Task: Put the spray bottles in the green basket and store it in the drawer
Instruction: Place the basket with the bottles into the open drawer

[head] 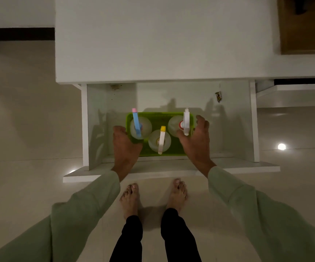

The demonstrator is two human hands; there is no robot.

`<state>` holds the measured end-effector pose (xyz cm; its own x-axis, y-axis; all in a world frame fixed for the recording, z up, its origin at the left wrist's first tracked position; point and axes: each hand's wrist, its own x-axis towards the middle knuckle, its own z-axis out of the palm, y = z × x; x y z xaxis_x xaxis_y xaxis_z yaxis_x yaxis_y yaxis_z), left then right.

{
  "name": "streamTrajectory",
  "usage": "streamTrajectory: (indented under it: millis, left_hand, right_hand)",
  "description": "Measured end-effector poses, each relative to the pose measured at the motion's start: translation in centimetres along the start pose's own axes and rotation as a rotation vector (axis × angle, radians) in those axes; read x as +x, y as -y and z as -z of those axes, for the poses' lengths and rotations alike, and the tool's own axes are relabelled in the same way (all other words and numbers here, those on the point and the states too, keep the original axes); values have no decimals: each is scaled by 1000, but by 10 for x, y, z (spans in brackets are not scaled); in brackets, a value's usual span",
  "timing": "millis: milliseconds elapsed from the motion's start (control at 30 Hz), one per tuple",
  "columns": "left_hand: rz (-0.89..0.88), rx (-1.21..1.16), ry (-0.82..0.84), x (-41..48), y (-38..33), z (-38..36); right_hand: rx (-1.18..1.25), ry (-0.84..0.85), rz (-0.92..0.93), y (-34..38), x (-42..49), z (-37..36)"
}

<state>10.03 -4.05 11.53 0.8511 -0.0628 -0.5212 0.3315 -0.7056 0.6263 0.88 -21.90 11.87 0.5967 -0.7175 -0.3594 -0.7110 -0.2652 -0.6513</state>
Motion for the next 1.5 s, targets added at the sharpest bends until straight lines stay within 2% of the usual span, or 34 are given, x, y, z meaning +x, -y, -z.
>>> streamTrajectory:
  millis: [133, 167, 233, 333, 400, 767, 967, 1033, 1100, 1167, 1233, 1300, 1367, 1433, 1500]
  left_hand:
    - [94, -29, 23, -28, -5, -3]
    - [81, -32, 56, -33, -8, -6]
    - [54, -24, 134, -38, -13, -14]
    - [16, -29, 235, -40, -22, -25]
    - [6, -58, 257, -39, -27, -29]
    - [49, -106, 306, -40, -31, -27]
    - [-44, 43, 265, -44, -28, -18]
    - [-93, 45, 235, -52, -28, -7]
    - [-144, -14, 142, -66, -26, 9]
    - [-196, -104, -36, -84, -21, 28]
    - [-209, -149, -271, -102, -12, 45]
    - [-89, -194, -484, -116, -1, 55]
    - [183, -298, -632, -118, 12, 57]
    - [511, -475, -679, -115, 19, 58]
    - [732, -758, -589, -112, 20, 58]
  right_hand:
    - [9, -238, -66, 14, -26, 2]
    - [39, -226, -73, 17, -33, 1]
    - [91, -93, -39, 23, -43, -5]
    - [45, 135, -18, 29, -47, -16]
    - [37, 204, -9, 34, -42, -20]
    - [68, 238, 23, 32, -37, -14]
    - [56, 208, 51, 30, -41, -3]
    - [62, 159, 78, 31, -48, 5]
    - [85, -2, 120, 29, -59, 16]
    - [115, -225, 94, 22, -72, 30]
    - [146, -416, -65, 12, -87, 42]
    - [228, -557, -294, 0, -100, 50]
    - [323, -644, -535, -9, -108, 54]
    - [515, -634, -769, -12, -111, 58]
    - [807, -505, -937, -13, -113, 61]
